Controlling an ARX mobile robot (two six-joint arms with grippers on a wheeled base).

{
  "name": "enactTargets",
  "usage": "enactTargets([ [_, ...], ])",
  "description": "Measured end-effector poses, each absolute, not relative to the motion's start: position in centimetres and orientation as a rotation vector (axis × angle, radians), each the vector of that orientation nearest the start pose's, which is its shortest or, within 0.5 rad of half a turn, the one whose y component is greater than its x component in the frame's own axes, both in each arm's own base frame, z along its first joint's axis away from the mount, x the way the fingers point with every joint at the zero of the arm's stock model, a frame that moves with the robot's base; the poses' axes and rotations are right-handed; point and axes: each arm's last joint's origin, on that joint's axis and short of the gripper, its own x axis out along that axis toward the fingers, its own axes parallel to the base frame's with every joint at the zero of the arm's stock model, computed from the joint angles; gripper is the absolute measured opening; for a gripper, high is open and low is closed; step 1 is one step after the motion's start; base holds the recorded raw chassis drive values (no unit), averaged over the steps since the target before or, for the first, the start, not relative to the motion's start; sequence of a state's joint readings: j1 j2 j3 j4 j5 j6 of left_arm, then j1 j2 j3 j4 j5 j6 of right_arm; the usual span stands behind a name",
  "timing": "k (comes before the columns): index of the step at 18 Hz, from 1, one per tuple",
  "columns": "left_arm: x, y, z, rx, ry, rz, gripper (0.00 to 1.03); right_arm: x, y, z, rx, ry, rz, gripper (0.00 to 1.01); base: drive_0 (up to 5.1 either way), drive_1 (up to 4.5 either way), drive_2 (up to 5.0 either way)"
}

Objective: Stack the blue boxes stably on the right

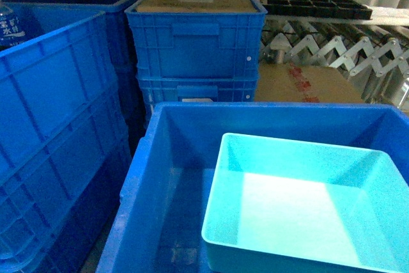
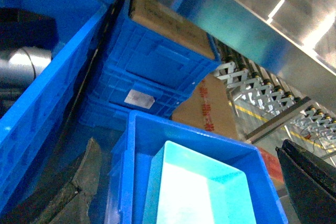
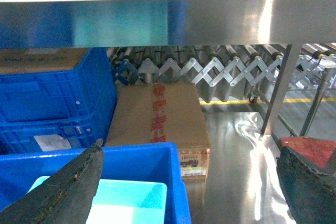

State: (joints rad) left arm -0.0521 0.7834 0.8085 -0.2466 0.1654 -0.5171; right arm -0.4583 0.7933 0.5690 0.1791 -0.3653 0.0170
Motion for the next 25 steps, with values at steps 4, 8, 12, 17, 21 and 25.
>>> enactTargets([
  [4, 16.5, -1.3, 31.3, -0.324, 0.03, -0.054, 0.79, 15.6, -5.1, 27.2, 0.01, -0.019, 0.001, 0.7, 0.0, 0.0, 0.0],
  [8, 14.7, 0.0, 24.5, -0.038, 0.014, 0.001, 0.28, 14.0, -2.6, 22.6, 0.008, 0.003, 0.006, 0.19, 0.0, 0.0, 0.0],
  [12, 12.8, 0.0, 20.5, -0.017, 0.005, -0.001, 0.02, 12.4, -0.9, 19.5, 0.004, 0.005, -0.015, 0.02, 0.0, 0.0, 0.0],
  [17, 11.8, 0.0, 18.8, -0.017, 0.005, 0.0, 0.02, 11.6, 0.0, 18.1, 0.003, 0.004, 0.0, 0.02, 0.0, 0.0, 0.0],
  [21, 11.3, 0.0, 18.0, -0.017, 0.002, 0.0, 0.02, 11.1, 0.0, 17.7, 0.003, -0.001, 0.0, 0.02, 0.0, 0.0, 0.0],
  [25, 11.0, 0.0, 17.6, -0.017, -0.001, 0.0, 0.02, 10.8, 0.0, 17.1, 0.003, -0.014, 0.0, 0.02, 0.0, 0.0, 0.0],
])
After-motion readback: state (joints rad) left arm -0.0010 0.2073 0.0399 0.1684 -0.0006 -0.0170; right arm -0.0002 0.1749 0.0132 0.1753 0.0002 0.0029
